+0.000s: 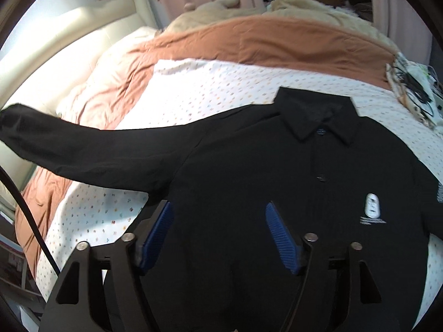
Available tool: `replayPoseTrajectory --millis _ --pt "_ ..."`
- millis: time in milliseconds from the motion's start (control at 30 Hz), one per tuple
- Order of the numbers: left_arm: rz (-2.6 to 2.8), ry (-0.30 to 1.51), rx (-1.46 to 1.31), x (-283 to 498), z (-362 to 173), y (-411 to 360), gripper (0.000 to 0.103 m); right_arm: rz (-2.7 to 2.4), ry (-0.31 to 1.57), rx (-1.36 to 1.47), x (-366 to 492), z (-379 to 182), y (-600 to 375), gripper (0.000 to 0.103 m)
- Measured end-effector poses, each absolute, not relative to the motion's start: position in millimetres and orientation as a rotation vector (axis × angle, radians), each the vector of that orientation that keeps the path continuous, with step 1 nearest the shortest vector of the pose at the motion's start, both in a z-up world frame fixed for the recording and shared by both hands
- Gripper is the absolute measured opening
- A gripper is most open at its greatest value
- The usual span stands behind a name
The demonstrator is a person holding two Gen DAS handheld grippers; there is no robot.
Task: Fold large clothes
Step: 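Grasp the sleeve cuff with the left tool and lift it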
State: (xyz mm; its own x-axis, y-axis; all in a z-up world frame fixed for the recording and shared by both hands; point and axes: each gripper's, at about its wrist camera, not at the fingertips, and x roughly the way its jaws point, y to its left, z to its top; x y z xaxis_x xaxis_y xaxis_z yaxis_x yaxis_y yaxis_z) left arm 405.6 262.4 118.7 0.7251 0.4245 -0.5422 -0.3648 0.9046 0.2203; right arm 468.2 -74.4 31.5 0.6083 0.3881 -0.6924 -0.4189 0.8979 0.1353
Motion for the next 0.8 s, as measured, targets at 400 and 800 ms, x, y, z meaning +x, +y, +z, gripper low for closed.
replayPoseTrajectory --millis 400,800 --pt "0.239 0.489 0.303 438.5 208.2 105.1 0.003 0.387 0.746 0.04 421.5 64.5 -153.1 0.071" --pt "0.017 0.431 0.393 470.7 221.6 -24.9 0.002 0.28 0.686 0.099 370.7 78.0 -234.0 0.071"
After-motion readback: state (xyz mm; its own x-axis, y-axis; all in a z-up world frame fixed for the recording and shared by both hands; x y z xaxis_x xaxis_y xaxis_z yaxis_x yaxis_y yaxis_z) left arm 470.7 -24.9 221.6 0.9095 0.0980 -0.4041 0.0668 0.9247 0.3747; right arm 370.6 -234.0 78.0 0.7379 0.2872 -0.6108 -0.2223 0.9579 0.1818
